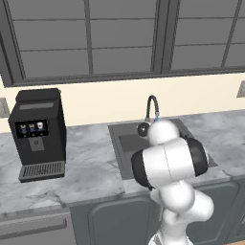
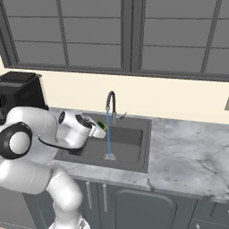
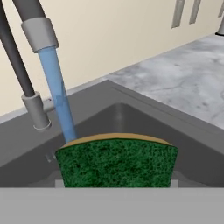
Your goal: Soak the sponge with water for a few seconds and then drop it inside the sink.
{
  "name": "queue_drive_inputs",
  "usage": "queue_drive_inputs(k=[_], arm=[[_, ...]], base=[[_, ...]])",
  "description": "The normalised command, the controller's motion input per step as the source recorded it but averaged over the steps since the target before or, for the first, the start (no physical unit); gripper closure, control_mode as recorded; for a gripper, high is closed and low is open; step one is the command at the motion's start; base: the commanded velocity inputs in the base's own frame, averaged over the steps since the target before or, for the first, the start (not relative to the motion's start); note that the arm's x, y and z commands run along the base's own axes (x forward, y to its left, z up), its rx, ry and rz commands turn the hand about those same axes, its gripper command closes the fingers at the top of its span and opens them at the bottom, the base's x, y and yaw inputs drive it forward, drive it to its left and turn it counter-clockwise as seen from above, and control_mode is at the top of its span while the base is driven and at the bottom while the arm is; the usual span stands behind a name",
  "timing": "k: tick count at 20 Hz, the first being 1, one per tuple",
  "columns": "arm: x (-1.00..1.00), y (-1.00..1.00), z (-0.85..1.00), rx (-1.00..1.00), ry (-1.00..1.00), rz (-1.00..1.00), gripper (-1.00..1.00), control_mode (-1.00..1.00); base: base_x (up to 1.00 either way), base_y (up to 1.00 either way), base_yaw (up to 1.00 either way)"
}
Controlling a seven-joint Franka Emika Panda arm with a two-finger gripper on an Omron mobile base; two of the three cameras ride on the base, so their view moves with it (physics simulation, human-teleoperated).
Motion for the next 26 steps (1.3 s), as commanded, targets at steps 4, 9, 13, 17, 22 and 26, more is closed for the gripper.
queue_drive_inputs(k=[4, 9, 13, 17, 22, 26], arm=[[0.14, -0.12, -0.11, 0.00, 0.00, 0.00, 1.00, -1.00], [0.15, -0.19, -0.14, 0.00, 0.00, 0.00, 1.00, -1.00], [0.04, -0.07, -0.09, 0.00, 0.00, 0.00, 1.00, -1.00], [0.00, 0.00, -0.05, 0.00, 0.00, 0.00, 1.00, -1.00], [0.03, 0.00, -0.02, 0.00, 0.02, 0.00, 1.00, -1.00], [0.10, 0.00, 0.00, 0.00, 0.09, 0.00, 1.00, -1.00]], base=[[0.00, 0.00, 0.00], [0.00, 0.00, 0.00], [0.00, 0.00, 0.00], [0.00, 0.00, 0.00], [0.00, 0.00, 0.00], [0.00, 0.00, 0.00]])
